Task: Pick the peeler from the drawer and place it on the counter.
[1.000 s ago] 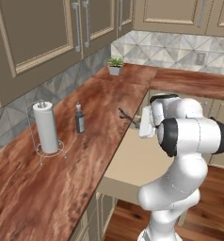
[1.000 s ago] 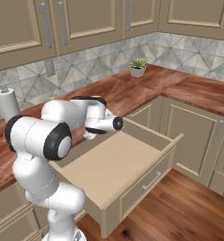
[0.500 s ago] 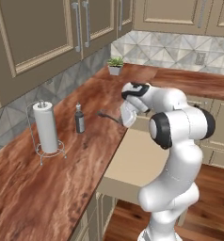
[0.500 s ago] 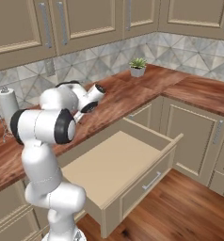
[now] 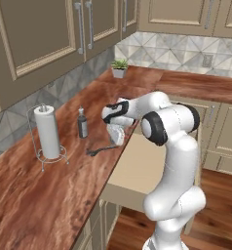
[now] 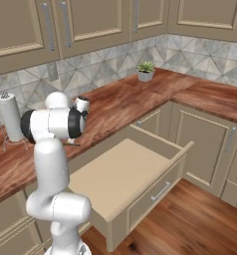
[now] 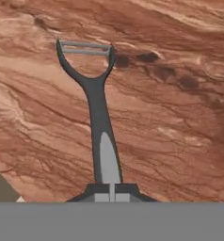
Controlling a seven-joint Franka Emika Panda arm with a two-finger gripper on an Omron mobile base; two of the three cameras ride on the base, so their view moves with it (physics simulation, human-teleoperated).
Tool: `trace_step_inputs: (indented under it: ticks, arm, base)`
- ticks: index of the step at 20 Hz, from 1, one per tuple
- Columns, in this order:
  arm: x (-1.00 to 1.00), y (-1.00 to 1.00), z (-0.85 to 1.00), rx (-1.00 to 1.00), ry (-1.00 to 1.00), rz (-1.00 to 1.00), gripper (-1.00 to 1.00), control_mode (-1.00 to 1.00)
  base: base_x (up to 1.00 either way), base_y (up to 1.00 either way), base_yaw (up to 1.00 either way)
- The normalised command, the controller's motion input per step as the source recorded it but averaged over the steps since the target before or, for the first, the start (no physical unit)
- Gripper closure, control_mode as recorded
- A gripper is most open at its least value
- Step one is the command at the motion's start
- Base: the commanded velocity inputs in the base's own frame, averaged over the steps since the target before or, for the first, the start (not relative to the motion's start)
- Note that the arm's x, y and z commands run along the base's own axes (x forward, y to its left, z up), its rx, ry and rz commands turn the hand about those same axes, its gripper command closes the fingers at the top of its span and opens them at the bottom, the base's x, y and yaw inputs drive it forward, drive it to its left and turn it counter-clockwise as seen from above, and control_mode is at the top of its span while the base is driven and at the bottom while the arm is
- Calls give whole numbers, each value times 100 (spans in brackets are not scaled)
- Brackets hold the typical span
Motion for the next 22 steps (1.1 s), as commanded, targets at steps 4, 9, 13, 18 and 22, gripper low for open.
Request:
trace_step_inputs:
  ticks: [4, 9, 13, 18, 22]
  arm:
    - [1, 53, -91, -26, 0, 17, 100, -100]
    - [0, 43, -60, -20, 0, 14, -100, -100]
    - [-7, 12, 0, -5, -7, 12, -100, -100]
    - [-41, -11, 53, 0, -29, 13, -100, -100]
    - [-81, -29, 64, 2, -49, 13, -100, -100]
  base:
    - [0, 0, 0]
    - [0, 0, 0]
    - [0, 0, 0]
    - [0, 0, 0]
    - [0, 0, 0]
